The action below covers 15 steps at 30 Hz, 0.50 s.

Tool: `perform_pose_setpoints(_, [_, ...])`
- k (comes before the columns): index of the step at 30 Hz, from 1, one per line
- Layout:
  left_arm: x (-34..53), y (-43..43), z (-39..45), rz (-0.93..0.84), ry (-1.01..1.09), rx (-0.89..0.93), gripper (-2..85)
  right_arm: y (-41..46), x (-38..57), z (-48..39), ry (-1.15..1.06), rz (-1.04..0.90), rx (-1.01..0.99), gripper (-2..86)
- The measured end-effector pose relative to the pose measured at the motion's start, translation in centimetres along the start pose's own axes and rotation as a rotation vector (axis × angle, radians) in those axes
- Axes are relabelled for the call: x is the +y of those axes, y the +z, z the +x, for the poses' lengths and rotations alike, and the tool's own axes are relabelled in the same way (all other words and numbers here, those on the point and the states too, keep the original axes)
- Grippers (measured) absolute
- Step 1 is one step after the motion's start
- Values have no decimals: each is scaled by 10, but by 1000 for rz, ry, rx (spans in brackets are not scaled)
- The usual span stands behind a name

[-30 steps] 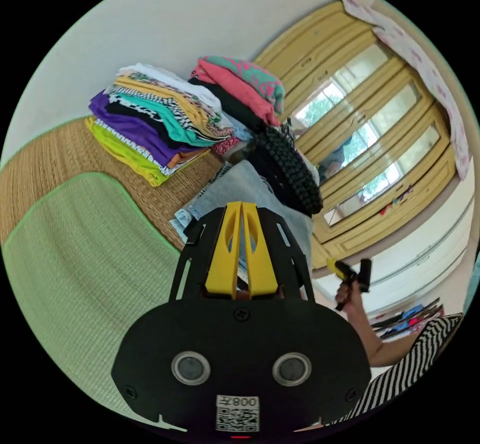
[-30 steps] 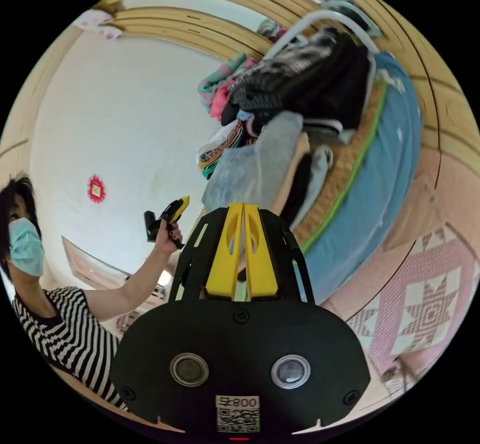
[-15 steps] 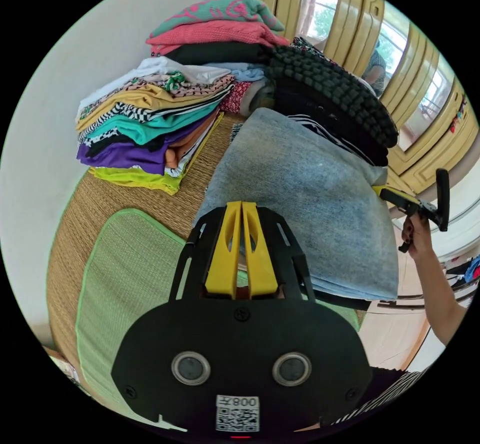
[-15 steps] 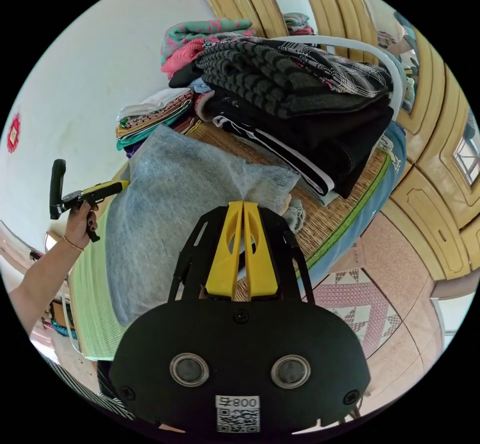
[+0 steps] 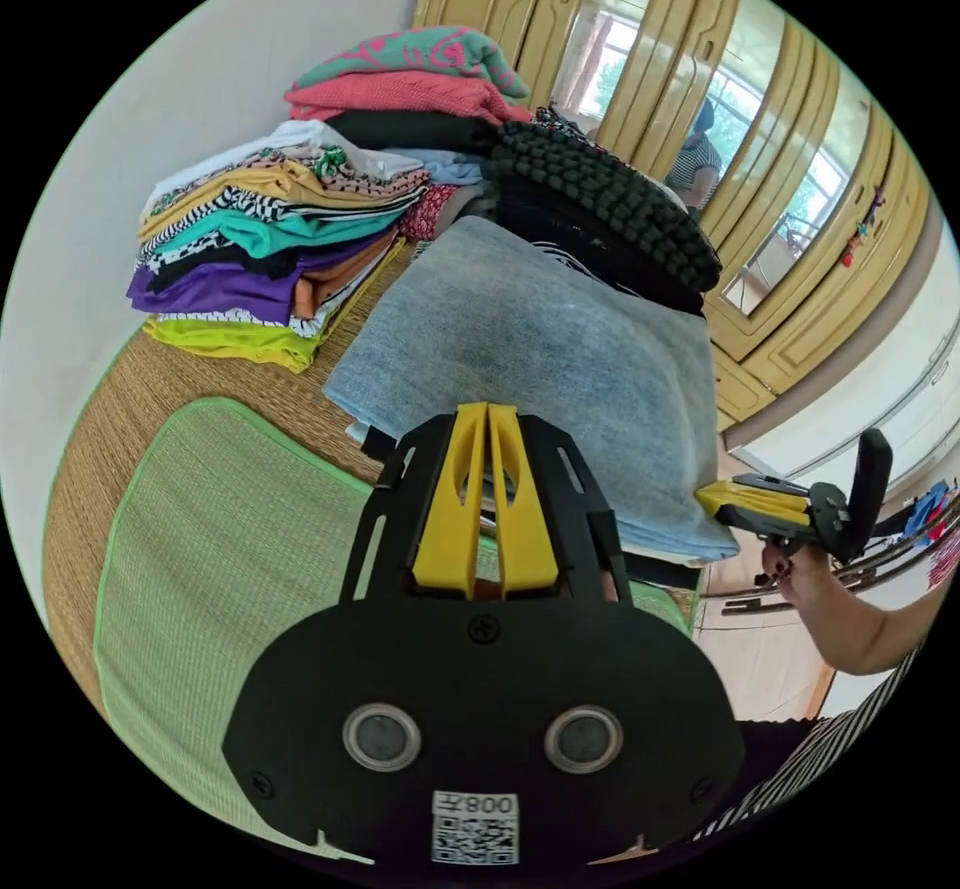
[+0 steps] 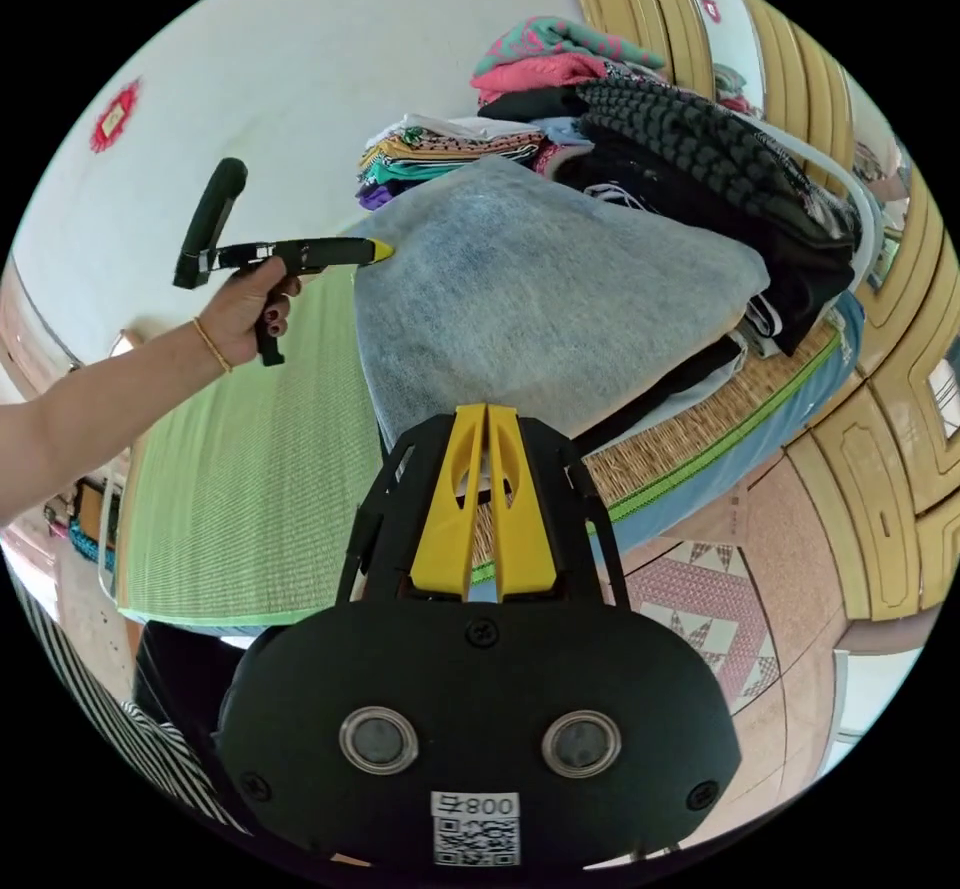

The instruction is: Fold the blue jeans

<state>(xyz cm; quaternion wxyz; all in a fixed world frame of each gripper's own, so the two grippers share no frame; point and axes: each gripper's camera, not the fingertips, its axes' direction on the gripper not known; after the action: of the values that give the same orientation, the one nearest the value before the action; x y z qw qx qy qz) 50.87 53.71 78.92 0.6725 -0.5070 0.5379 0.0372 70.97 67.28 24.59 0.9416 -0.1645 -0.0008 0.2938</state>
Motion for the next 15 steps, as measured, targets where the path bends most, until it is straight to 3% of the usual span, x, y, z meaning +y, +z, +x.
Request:
perform_pose_setpoints(3, [12,-12,-12,50,-7,93,3,-15,-1,2,2,-10,-26,3])
perform_pose_setpoints(7, [46,-28,-24,123,-22,228,3,-54,-9,27,48,127,-41,8])
perform_pose_setpoints(15, [122,-24,-35,-32,-55,285,3,-108,-113,79,50,321,81,55])
